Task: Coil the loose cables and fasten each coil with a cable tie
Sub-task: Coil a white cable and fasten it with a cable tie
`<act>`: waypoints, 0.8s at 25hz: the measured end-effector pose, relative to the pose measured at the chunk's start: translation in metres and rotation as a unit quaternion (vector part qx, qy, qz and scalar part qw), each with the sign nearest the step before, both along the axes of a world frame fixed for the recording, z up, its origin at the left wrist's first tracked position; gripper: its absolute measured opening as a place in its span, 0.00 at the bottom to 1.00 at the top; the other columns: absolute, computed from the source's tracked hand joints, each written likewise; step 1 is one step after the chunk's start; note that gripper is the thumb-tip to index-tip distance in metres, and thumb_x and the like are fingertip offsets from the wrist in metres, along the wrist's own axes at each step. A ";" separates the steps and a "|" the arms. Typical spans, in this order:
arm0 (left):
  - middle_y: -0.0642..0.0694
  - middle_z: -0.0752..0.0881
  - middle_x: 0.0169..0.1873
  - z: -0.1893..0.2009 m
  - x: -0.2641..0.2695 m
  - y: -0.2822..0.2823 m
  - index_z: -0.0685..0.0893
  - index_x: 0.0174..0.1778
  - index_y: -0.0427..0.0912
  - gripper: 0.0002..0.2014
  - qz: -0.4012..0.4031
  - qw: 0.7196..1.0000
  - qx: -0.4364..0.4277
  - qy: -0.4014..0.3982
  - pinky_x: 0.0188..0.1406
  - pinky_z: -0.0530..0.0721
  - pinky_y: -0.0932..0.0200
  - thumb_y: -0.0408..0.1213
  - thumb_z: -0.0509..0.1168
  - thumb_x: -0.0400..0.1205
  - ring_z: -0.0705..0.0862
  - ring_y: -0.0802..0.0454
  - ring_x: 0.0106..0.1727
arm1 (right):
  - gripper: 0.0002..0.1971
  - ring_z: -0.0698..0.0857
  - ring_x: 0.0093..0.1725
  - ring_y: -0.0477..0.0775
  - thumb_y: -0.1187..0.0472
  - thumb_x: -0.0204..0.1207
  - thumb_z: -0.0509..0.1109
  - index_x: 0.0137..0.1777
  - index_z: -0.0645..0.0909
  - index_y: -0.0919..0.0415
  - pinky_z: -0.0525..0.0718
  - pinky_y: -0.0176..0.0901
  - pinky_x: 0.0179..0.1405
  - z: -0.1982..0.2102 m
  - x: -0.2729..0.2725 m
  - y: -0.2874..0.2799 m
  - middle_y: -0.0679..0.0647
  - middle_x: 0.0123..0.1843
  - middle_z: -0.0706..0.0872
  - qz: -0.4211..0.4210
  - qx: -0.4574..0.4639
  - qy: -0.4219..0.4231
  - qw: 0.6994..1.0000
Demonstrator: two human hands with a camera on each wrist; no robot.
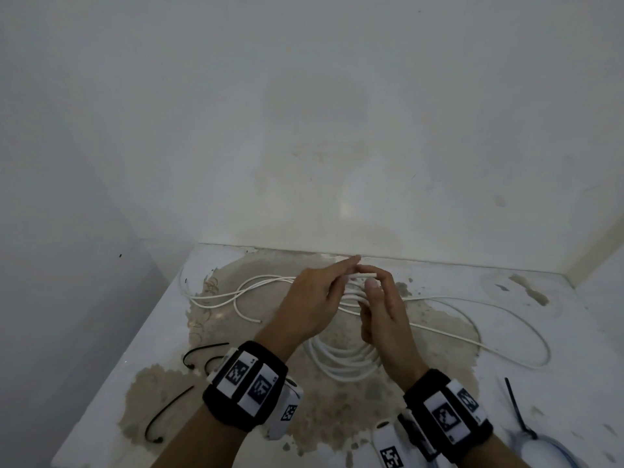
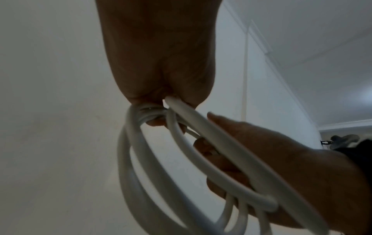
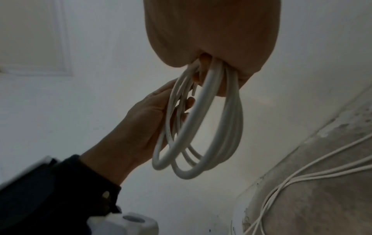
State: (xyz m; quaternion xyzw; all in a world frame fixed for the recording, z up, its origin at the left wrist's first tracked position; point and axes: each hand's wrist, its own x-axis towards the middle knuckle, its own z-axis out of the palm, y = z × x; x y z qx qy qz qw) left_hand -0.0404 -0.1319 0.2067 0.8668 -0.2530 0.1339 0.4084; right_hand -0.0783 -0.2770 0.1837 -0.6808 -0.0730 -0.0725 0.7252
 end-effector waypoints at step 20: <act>0.41 0.83 0.32 -0.021 -0.011 -0.008 0.76 0.62 0.54 0.09 0.085 0.969 -0.192 0.133 0.27 0.79 0.57 0.48 0.58 0.88 0.79 0.50 0.24 | 0.10 0.70 0.23 0.46 0.63 0.90 0.55 0.49 0.75 0.56 0.69 0.39 0.21 -0.012 0.014 -0.003 0.56 0.34 0.78 -0.109 -0.025 0.017 0.994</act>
